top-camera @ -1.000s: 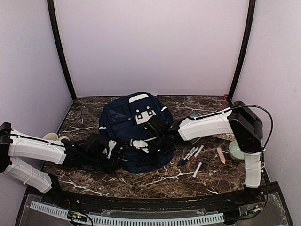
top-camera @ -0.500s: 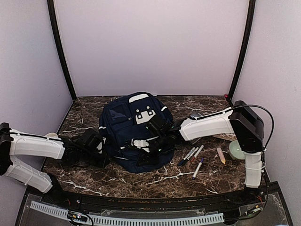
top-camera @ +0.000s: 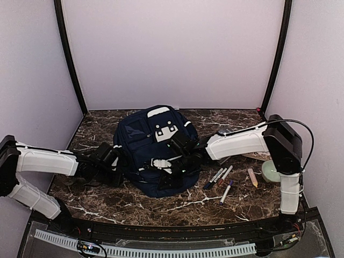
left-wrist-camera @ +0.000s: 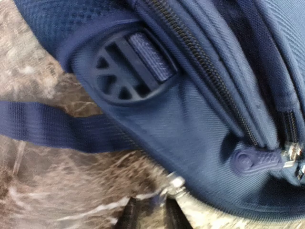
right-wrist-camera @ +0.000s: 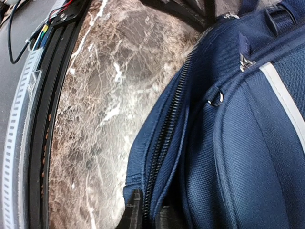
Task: Pack the student bag
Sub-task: Adjust the largest pocket of the student bag, then pick up the book from the corner of the board.
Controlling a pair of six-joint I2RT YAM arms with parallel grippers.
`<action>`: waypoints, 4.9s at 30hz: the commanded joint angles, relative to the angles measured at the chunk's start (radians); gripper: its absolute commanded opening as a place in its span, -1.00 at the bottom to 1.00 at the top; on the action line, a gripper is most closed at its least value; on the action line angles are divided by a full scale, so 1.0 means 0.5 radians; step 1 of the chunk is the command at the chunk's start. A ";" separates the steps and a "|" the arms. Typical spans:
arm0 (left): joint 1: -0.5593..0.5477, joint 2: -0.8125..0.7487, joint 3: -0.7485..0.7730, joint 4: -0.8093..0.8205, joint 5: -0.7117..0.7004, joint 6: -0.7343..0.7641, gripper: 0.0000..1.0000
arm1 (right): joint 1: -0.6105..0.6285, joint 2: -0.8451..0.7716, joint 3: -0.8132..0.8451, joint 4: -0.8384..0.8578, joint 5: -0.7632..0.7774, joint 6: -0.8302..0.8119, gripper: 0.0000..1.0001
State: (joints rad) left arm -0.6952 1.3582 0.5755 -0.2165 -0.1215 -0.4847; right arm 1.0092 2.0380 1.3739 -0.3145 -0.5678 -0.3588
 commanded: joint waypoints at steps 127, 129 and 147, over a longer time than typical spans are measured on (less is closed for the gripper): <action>-0.564 1.005 1.168 0.348 -0.012 0.426 0.07 | -1.187 -0.328 -1.273 0.918 2.523 -0.718 0.17; -0.564 1.002 1.174 0.342 -0.018 0.432 0.07 | -1.199 -0.312 -1.270 0.960 2.539 -0.732 -0.11; -0.564 0.936 1.275 0.253 -0.001 0.361 0.07 | -1.121 -0.985 -0.605 0.169 2.334 -0.648 -1.00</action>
State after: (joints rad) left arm -0.9859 1.8805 1.1683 -0.0097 -0.0975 -0.2783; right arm 0.4198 1.6325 0.9833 -0.1352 0.6662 -0.6991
